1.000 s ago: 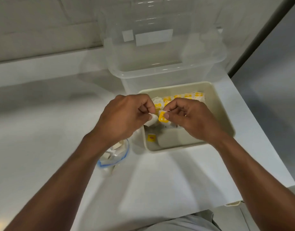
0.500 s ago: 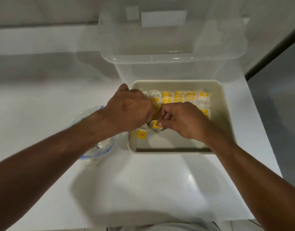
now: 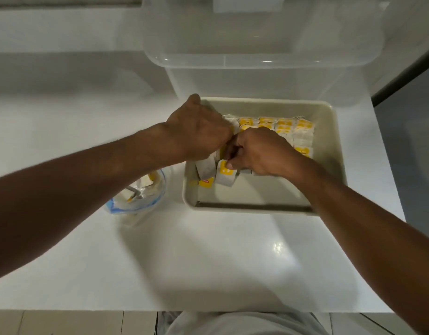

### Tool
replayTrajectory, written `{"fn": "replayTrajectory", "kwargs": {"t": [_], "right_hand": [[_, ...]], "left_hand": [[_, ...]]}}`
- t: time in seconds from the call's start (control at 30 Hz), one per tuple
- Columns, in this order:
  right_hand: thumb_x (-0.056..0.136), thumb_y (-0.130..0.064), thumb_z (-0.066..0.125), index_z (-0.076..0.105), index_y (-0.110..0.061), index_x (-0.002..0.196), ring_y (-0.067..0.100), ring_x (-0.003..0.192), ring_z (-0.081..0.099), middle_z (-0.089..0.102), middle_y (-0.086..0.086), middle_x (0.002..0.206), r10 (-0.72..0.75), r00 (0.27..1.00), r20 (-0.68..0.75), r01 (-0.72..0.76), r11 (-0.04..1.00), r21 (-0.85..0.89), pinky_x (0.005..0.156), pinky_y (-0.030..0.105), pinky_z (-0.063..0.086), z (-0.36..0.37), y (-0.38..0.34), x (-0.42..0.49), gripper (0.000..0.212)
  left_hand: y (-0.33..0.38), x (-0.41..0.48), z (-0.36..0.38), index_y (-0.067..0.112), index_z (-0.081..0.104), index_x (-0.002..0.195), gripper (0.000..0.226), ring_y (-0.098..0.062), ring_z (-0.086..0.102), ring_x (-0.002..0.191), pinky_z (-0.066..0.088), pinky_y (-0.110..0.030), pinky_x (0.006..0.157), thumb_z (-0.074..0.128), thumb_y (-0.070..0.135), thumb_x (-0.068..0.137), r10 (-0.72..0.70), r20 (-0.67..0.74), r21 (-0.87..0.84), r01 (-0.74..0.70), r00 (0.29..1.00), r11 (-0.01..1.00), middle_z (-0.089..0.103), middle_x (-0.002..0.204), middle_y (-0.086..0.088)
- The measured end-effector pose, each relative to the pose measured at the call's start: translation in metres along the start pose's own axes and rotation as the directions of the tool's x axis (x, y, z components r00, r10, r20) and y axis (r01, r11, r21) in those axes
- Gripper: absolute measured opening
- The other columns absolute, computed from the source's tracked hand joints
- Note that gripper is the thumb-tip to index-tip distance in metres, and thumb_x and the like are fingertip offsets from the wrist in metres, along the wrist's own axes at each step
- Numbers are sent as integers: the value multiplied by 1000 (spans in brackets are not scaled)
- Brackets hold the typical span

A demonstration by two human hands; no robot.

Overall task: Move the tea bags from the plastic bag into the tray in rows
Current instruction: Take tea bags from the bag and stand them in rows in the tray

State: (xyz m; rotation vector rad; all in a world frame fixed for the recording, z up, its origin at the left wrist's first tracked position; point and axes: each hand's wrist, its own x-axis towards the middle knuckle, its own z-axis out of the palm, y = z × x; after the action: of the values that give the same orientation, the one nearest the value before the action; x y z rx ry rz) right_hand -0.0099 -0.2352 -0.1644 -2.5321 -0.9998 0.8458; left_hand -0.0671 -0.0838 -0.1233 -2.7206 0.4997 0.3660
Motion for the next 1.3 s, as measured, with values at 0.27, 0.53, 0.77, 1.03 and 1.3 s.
{"fn": "replayTrajectory", "kwargs": {"t": [0.27, 0.53, 0.77, 1.03, 1.3], "right_hand": [[73, -41, 79, 72, -23, 87, 23, 83, 65, 71, 1, 84, 11, 998, -57, -10, 1000, 23, 75, 41, 55, 0, 7, 10, 24], [76, -43, 78, 73, -24, 94, 26, 88, 64, 72, 3, 91, 9, 989, -145, -8, 1000, 11, 69, 33, 50, 2, 3, 6, 26], [75, -61, 70, 63, -29, 100, 24, 91, 64, 70, -6, 95, -45, 957, -288, 8, 991, -130, 65, 30, 42, 0, 4, -9, 41], [68, -66, 74, 52, -31, 87, 21, 86, 61, 65, -8, 93, 29, 984, -179, -67, 975, -214, 66, 30, 35, 10, 1, -20, 45], [73, -67, 69, 63, -29, 98, 23, 86, 64, 68, -4, 94, 19, 969, -247, -95, 951, -296, 64, 30, 35, 14, -3, -16, 46]], "left_hand": [[-11, 13, 8, 30, 53, 88, 20, -16, 61, 87, 36, -33, 78, 67, 43, 84, 84, 52, -104, -78, 995, 991, 52, 76, 11], [-16, 15, 5, 30, 55, 88, 12, -17, 60, 86, 40, -35, 81, 64, 37, 86, 133, 34, -60, -131, 991, 990, 57, 81, 10], [0, 0, -8, 24, 44, 90, 39, -23, 61, 100, 33, -34, 78, 64, 57, 85, -9, 52, 125, 2, 999, 992, 47, 86, 3], [18, 1, -5, 23, 60, 92, 9, -19, 66, 93, 36, -31, 69, 65, 30, 92, -126, 59, 184, 113, 990, 976, 69, 96, 3], [21, -1, -10, 23, 51, 83, 17, -18, 62, 87, 35, -32, 67, 62, 30, 94, -179, 62, 167, 167, 982, 972, 58, 85, 5]]}}
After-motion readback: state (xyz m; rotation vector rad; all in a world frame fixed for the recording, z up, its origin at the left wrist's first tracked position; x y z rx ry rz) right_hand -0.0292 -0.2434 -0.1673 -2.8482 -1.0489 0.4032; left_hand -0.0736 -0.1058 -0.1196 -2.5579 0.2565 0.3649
